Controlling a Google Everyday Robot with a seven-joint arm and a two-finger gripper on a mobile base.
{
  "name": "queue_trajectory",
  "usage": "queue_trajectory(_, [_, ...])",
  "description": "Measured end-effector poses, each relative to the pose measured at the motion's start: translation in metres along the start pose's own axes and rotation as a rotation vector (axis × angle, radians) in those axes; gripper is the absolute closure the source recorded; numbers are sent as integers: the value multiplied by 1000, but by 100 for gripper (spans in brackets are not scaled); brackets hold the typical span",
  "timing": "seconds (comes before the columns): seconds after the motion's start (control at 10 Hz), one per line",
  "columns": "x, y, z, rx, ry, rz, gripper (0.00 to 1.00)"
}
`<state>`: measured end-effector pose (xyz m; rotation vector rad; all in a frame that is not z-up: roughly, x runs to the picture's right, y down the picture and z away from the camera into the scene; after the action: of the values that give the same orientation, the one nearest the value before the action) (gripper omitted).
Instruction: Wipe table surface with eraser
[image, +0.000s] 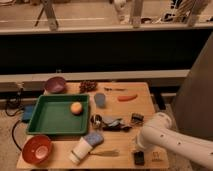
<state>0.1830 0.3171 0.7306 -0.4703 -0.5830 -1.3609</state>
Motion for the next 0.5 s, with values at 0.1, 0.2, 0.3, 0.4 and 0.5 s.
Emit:
queue_trajectory(0.1, [3,18,-2,-4,21,36,92])
queue_trajectory(0.2, [6,26,-3,-9,33,50,92])
queue_trajectory(0.3, [11,31,-3,-14,45,72,92])
queue_trajectory(0.4, [17,35,-2,-24,57,91,92])
queue_trajectory(0.5, [23,37,-1,-33,66,104,92])
